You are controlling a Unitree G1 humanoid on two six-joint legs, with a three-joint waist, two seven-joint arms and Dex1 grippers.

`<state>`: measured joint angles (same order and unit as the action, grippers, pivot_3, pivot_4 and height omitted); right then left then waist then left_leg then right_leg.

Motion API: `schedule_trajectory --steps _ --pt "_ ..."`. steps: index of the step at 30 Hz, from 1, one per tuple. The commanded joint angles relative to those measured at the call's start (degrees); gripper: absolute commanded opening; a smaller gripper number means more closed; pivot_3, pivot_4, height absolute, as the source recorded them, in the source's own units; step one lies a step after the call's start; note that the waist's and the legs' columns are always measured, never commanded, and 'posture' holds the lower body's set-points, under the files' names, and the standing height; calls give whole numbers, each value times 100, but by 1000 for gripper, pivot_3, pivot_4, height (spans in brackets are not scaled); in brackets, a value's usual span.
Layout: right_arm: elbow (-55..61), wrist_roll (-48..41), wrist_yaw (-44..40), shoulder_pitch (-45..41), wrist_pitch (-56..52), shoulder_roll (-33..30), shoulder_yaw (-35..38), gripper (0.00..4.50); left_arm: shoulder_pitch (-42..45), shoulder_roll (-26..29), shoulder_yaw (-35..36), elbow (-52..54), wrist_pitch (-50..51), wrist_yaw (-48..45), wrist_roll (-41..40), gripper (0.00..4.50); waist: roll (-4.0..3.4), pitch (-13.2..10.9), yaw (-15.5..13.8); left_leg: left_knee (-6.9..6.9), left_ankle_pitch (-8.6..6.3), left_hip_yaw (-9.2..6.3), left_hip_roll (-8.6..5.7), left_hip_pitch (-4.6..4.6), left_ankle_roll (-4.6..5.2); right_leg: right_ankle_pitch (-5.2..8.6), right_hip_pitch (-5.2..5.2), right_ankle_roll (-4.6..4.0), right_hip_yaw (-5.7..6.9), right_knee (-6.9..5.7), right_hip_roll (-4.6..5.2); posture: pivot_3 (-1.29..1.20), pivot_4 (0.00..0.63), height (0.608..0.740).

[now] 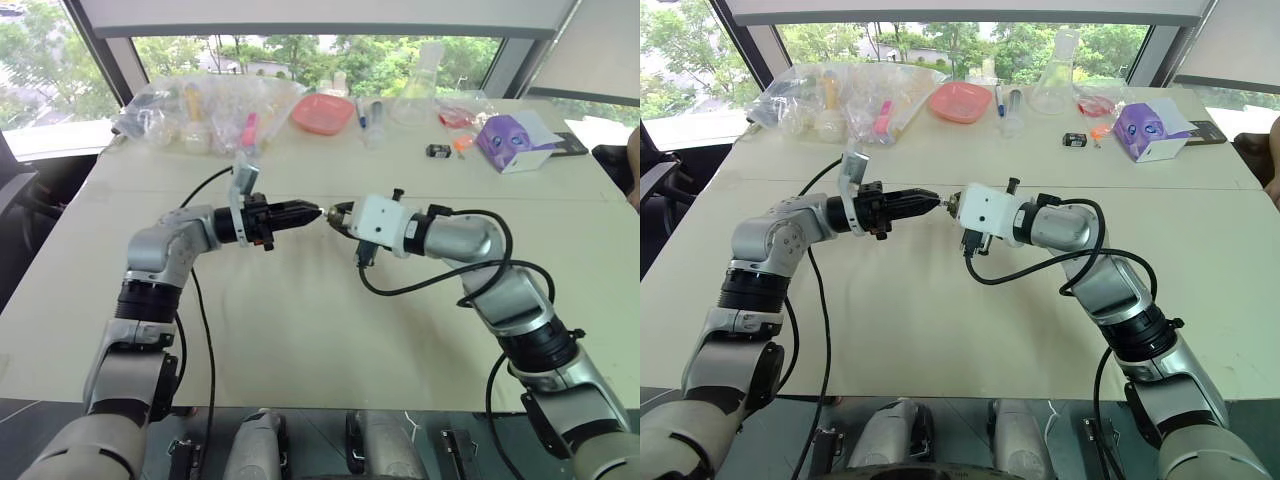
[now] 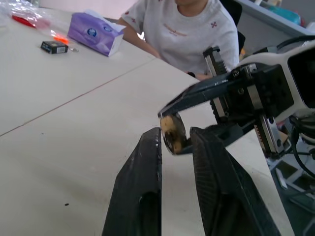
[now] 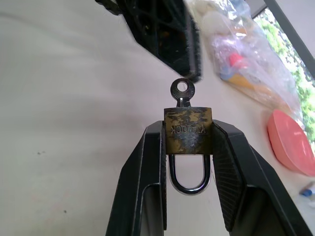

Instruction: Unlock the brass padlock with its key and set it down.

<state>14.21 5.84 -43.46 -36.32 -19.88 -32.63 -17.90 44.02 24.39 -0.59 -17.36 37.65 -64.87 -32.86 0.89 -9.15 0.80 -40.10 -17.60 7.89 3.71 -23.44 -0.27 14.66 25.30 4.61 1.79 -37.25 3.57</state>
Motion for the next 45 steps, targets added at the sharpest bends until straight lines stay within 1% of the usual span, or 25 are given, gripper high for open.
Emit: schedule_trajectory --steps 1,4,5,7,12,16,18,22,25,26,27,30,31,32,34,37,38,42,45 --pt "378 40 47 -66 -30 16 155 679 165 -1 47 39 -136 -75 36 1242 0 0 -5 0 0 0 0 0 0 0 0 0 0 0 0 0 150 733" --pt "416 56 33 -62 -56 18 144 679 163 -12 53 24 -162 -86 30 1242 0 0 -6 0 0 0 0 0 0 0 0 0 0 1 1 0 150 733" --pt "424 61 27 -64 -58 17 135 679 163 -19 58 23 -166 -87 25 653 0 0 -7 0 0 0 0 0 0 0 -1 0 0 1 1 0 150 733" --pt "448 66 11 -61 -62 18 115 679 164 -37 80 24 -163 -68 7 35 0 0 -13 0 0 -1 0 0 0 0 -1 0 0 1 1 0 150 733" --pt "490 76 -24 -45 -70 38 85 679 145 -30 57 54 -192 -103 30 35 0 0 -10 -1 0 -1 -1 0 0 0 -1 0 0 1 2 0 150 733" --pt "503 79 -50 -42 -75 41 78 679 145 24 -96 59 -545 -143 320 35 0 0 -10 -1 0 0 -1 -1 0 0 -1 0 0 1 1 0 150 733" --pt "508 86 -65 -39 -70 40 64 679 153 43 -233 33 -995 -174 623 35 0 0 -11 -1 0 0 -1 0 0 0 -1 0 0 1 1 0 150 733" --pt "513 112 -95 -19 -56 29 58 679 228 39 -572 -219 -2807 -82 1595 35 0 0 -26 -1 0 2 -2 -1 0 0 -1 0 0 3 2 0 150 733" --pt "508 144 -114 -10 -50 28 76 679 292 24 -642 -477 -3904 -135 1957 35 0 0 -21 -1 0 3 -2 -1 0 0 -2 0 0 3 2 0 150 733" --pt "509 149 -119 -7 -51 26 84 679 316 35 -670 -562 -4119 -194 2029 35 0 0 -21 0 0 3 -2 -1 1 0 -1 0 0 3 2 0 150 733" --pt "510 153 -124 -4 -50 24 91 679 340 52 -691 -625 -4137 -268 2043 35 0 0 -20 0 0 3 -2 -1 0 0 -1 0 0 3 1 0 150 733" --pt "519 169 -128 1 -48 29 107 679 522 132 -496 -615 -2286 -523 1355 35 0 0 -12 0 0 3 -1 -1 1 0 0 0 0 3 0 0 150 733" --pt "520 173 -127 2 -45 32 113 679 564 152 -386 -607 -1909 -646 1110 35 0 0 -11 0 -1 3 -1 -1 1 0 0 0 0 2 0 0 150 733" --pt "520 177 -122 4 -40 36 118 679 627 174 -280 -642 -1598 -693 933 286 0 0 -8 0 -1 2 -1 -1 1 0 0 0 0 2 0 0 150 733" --pt "495 223 -96 -7 20 35 113 679 820 272 -97 -790 -1011 -806 661 943 0 0 2 0 -1 1 0 -1 1 0 0 0 0 2 0 0 150 733" --pt "457 267 -59 -40 110 42 124 679 996 359 5 -903 -329 -800 482 2476 0 0 -1 0 -1 -2 0 -1 1 0 1 0 1 1 -2 0 150 733" --pt "444 273 -50 -52 133 48 128 679 1020 371 30 -893 -138 -846 404 2926 0 0 0 0 -1 -2 0 -1 1 0 1 1 0 1 -1 0 150 733" --pt "412 304 -20 -101 196 88 129 679 970 360 27 -688 98 -1016 295 2926 0 0 -14 0 0 -2 -1 -1 1 0 -2 1 0 3 1 0 150 733" --pt "410 324 3 -136 224 136 124 679 899 287 -151 -626 -17 -1077 460 2926 0 0 -11 0 0 -2 -1 -1 1 0 -1 1 1 3 0 0 150 733"
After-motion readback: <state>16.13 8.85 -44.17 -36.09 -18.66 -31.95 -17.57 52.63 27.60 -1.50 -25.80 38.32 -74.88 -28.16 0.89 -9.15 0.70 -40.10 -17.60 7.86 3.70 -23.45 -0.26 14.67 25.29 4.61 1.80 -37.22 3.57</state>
